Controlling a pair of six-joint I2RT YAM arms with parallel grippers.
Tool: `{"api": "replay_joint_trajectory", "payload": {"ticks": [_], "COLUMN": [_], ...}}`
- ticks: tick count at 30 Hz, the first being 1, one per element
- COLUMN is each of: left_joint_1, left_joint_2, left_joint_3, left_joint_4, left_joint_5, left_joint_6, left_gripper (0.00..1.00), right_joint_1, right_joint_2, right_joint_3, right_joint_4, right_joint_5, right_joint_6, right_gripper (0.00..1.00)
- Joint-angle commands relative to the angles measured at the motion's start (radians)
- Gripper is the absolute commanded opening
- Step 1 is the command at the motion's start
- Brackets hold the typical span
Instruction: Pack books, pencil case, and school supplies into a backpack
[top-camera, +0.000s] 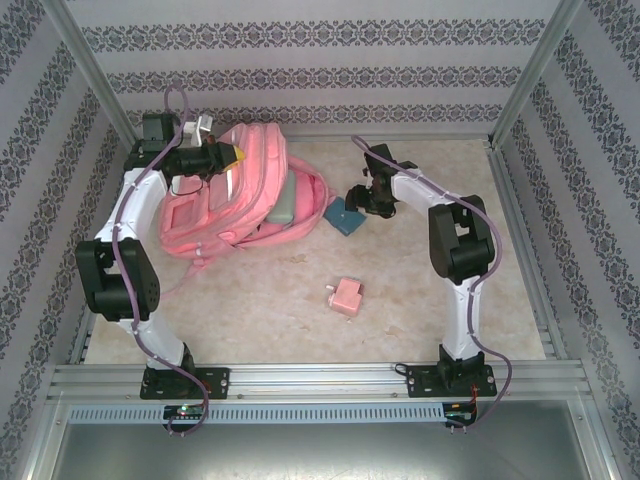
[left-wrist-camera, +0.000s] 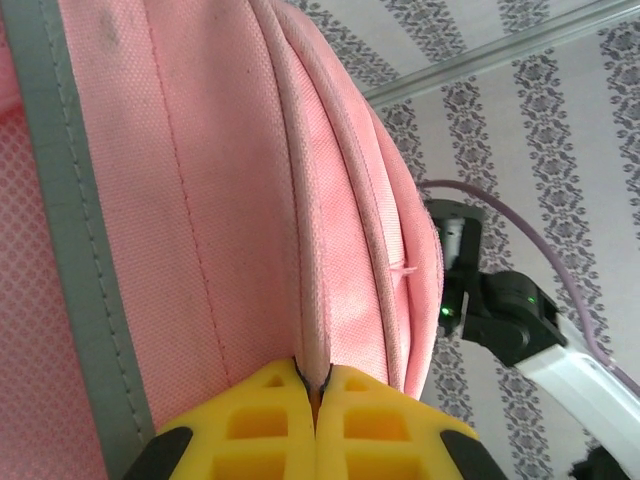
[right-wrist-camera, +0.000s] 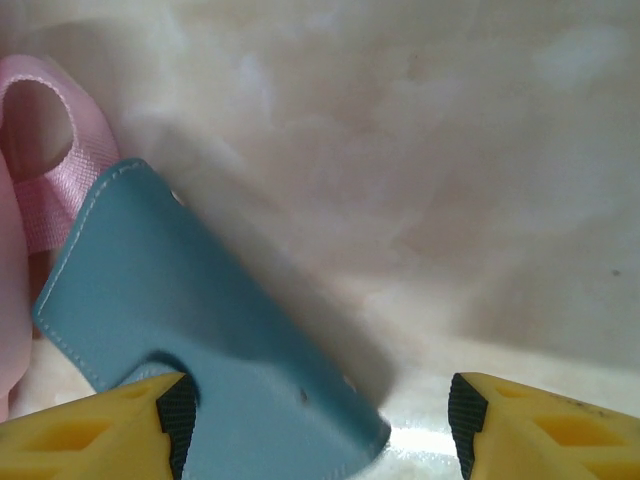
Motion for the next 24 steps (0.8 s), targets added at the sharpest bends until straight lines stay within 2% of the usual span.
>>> {"api": "replay_joint_trajectory", "payload": {"ticks": [1, 3, 6, 8, 10, 15, 19, 24], "left_joint_1": [-0.009, -0.009, -0.009, -0.009, -0.008, -0.009, -0.009, -0.009], "left_joint_2": [-0.012, -0.001, 0.011, 0.021, 0.030, 0.049, 0.056, 0.061], "left_joint_3": [0.085, 0.096, 0.116, 0.135, 0.154, 0.174, 0.181, 0.188], "left_joint_4": [0.056, 0.047, 0.032, 0.010, -0.011, -0.033, -0.044, -0.050], "left_joint_5": [0.184, 0.185, 0.185, 0.185, 0.179, 0.166, 0.155, 0.147], "left_joint_6": [0.011, 0.011, 0.013, 0.024, 0.033, 0.033, 0.032, 0.032], "left_gripper": [0.00, 0.00, 0.00, 0.00, 0.00, 0.00, 0.00, 0.00], "right_joint_1": [-0.010, -0.008, 0.005, 0.015, 0.028, 0.039, 0.032, 0.001], "right_joint_2": [0.043, 0.069, 0.083, 0.076, 0.065, 0.033, -0.005, -0.103], "right_joint_3": [0.058, 0.073, 0.063, 0.044, 0.020, -0.052, -0.114, -0.191], "right_joint_4": [-0.037, -0.043, -0.029, -0.018, -0.008, 0.012, 0.033, 0.065], "right_joint_5": [-0.037, -0.052, -0.094, -0.098, -0.097, -0.082, -0.066, -0.059], "right_joint_6": [-0.052, -0.056, -0.052, -0.046, -0.046, -0.044, -0.036, -0.007], "right_gripper": [0.70, 0.69, 0.57, 0.57, 0.51, 0.31, 0.02, 0.00]}}
